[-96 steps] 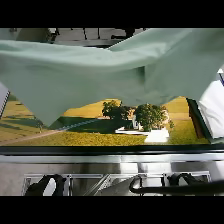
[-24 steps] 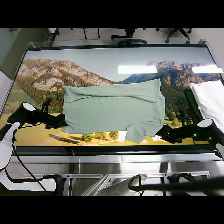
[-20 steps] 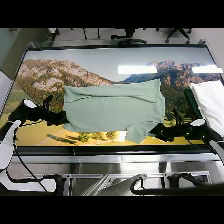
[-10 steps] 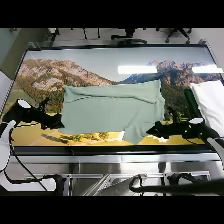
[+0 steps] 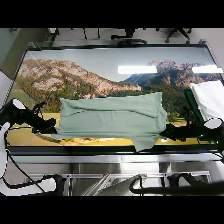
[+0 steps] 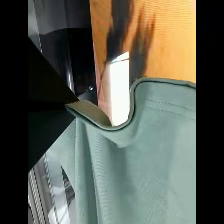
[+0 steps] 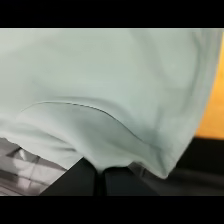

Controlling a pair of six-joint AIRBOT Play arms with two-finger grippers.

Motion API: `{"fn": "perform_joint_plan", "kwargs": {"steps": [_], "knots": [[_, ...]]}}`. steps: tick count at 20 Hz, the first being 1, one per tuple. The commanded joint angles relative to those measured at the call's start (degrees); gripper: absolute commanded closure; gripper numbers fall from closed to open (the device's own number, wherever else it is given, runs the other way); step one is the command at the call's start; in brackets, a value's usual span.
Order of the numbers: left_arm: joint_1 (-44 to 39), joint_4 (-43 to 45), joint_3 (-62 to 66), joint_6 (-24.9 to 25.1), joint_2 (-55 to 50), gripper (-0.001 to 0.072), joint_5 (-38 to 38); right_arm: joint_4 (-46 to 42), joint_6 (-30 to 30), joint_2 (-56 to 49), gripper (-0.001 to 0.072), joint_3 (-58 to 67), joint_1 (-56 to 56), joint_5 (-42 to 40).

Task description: Fold the shirts.

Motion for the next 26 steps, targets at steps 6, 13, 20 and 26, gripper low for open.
{"fn": "perform_joint_plan", "kwargs": {"steps": [6,13,20,26], "knots": [[-7.98,0.28,22.95,-1.2,-5.99,0.0696,-1.75,15.26,-15.06,-16.98,0.0689,17.86,1.14,-10.43],[-10.32,0.33,40.83,-3.52,-23.5,0.0695,-0.39,15.78,-19.3,-42.14,0.0689,39.34,7.52,-15.8],[-12.02,0.2,51.67,-4.13,-34.53,0.0614,-7.04,14.43,-23.19,-47.39,0.0325,45.57,6.99,-14.25],[-11.74,0.35,57.27,-6.69,-30.69,0.0,-7.93,-1.4,-14.84,-41.44,0.006,47.17,2.38,-8.76]]}}
